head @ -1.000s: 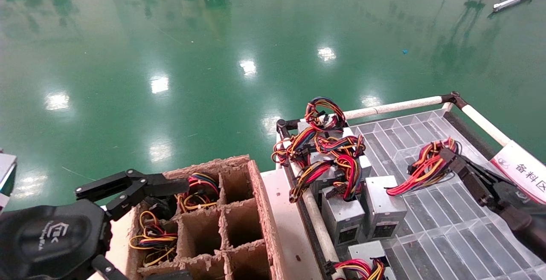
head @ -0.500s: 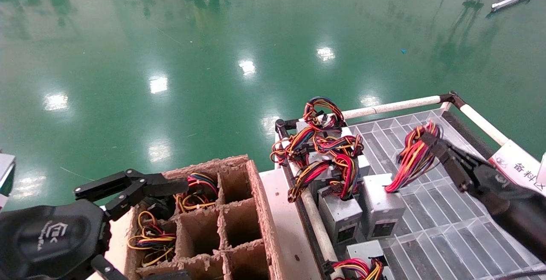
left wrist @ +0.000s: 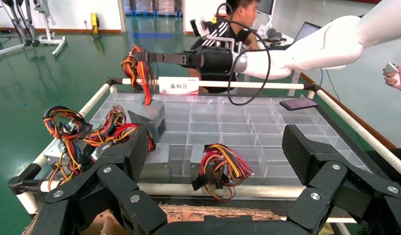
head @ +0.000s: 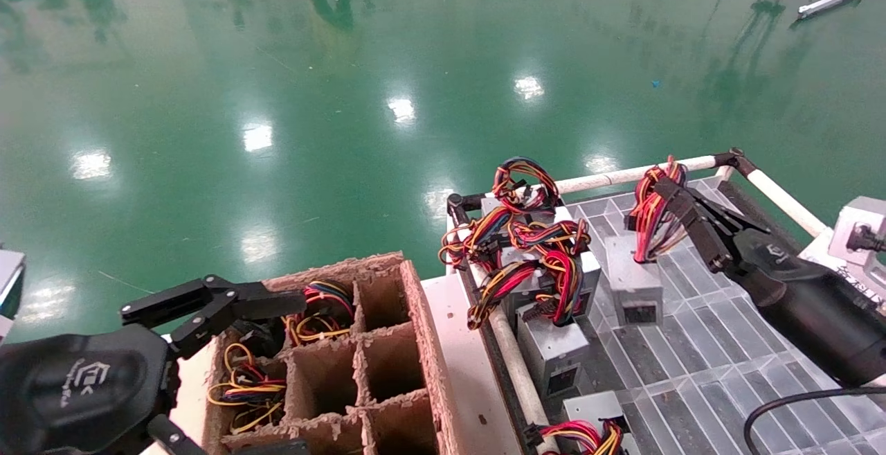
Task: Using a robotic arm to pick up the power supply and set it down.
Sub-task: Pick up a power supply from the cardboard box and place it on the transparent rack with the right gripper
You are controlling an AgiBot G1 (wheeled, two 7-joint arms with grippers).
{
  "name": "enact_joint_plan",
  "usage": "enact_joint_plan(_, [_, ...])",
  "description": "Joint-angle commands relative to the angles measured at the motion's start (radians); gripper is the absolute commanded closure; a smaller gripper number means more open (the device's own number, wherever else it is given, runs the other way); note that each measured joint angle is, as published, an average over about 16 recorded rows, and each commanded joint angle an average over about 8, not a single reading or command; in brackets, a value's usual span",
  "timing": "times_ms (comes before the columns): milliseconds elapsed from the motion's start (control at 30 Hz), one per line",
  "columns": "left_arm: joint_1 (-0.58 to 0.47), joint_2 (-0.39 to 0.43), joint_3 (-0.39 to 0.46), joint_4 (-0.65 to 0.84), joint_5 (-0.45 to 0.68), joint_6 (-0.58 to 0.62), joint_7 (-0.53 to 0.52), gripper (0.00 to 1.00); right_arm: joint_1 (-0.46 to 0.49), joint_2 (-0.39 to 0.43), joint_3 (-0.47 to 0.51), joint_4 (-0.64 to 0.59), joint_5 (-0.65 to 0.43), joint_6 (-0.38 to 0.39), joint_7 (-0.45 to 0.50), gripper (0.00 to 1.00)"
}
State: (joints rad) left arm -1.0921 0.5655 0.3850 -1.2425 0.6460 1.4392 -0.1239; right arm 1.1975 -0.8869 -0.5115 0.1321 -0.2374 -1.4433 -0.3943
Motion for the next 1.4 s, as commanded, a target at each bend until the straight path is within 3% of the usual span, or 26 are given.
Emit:
enact_joint_plan(33, [0.0,0.0,0.0,0.0,0.0,0.0,0.0,0.05,0.008,-0.007,-0.004,-0.002,-0.006,0.0,0.001,1.0])
enact_joint_plan(600, [0.0,0.0,0.0,0.0,0.0,0.0,0.0,0.04,-0.003,0.007,-0.029,-0.036,-0.041,-0.041,0.01,1.0])
enact_joint_plan(933, [0.0,0.0,0.0,0.0,0.0,0.0,0.0,0.02,-0.011,0.127,-0.066,-0.034,-0.099,-0.071,0.01,1.0])
enact_joint_plan(1400, [0.0,0.0,0.0,0.0,0.0,0.0,0.0,0.01,0.036,0.279,-0.13,0.068,-0.21,-0.042,0.003,1.0])
